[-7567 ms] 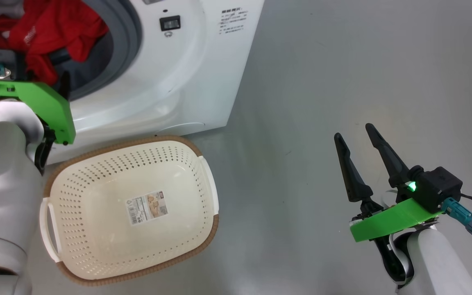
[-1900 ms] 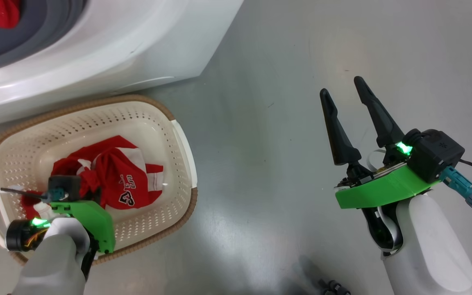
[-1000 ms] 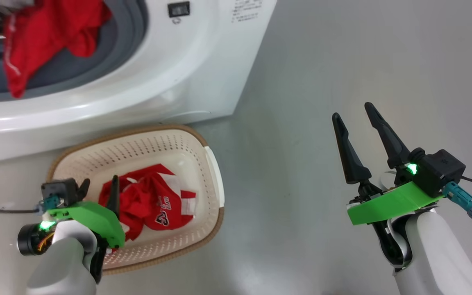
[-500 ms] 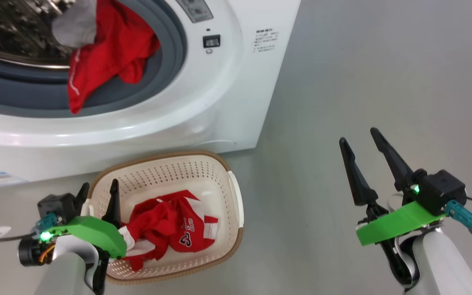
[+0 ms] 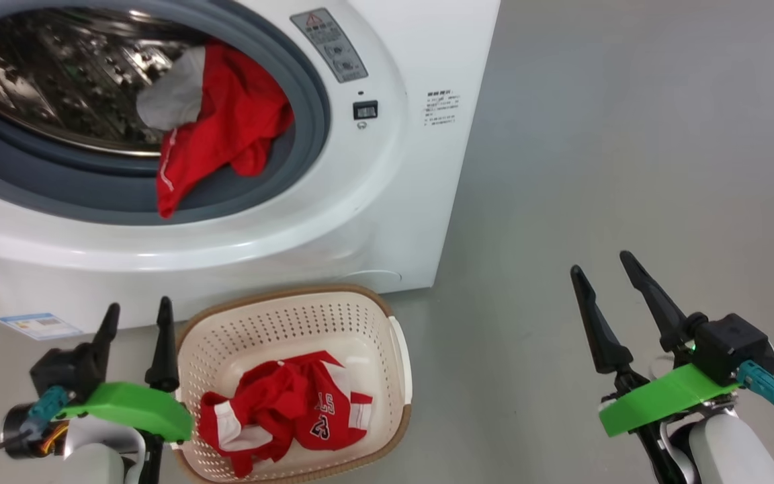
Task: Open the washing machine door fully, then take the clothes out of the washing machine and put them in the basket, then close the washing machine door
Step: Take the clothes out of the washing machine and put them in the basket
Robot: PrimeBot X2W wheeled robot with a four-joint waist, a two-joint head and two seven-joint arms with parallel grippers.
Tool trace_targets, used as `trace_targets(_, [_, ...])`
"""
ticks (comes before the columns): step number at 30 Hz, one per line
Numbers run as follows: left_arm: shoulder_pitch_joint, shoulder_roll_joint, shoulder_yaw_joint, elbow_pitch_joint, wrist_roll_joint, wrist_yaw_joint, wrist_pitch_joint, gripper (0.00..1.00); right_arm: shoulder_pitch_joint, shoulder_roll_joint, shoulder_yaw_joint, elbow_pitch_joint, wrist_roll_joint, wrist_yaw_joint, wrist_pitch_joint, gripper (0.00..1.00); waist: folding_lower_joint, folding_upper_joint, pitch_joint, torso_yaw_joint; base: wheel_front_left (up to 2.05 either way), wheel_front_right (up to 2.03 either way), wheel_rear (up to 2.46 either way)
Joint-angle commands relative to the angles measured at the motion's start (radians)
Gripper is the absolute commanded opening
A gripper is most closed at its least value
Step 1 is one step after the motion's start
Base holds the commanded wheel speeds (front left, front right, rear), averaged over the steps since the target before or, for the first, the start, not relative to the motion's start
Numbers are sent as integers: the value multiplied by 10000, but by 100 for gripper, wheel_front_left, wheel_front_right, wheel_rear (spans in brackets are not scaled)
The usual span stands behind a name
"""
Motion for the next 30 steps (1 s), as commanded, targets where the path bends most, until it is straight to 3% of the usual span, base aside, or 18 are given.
trace_targets(1, [175,172,393,-490,170,11,-123,100,171,-71,122,-217,136,16,-48,100,0,0,-231,104,0,0,0])
trace_targets(15, [1788,-37,755,-3030,765,64,-124,100,711,-296,-8,-219,211,16,-48,100,0,0,-905,112,0,0,0])
trace_targets(30, [3409,-86,492,-5192,762,531,-124,100,1602,-251,-400,-283,155,16,-48,100,0,0,-1455,129,0,0,0])
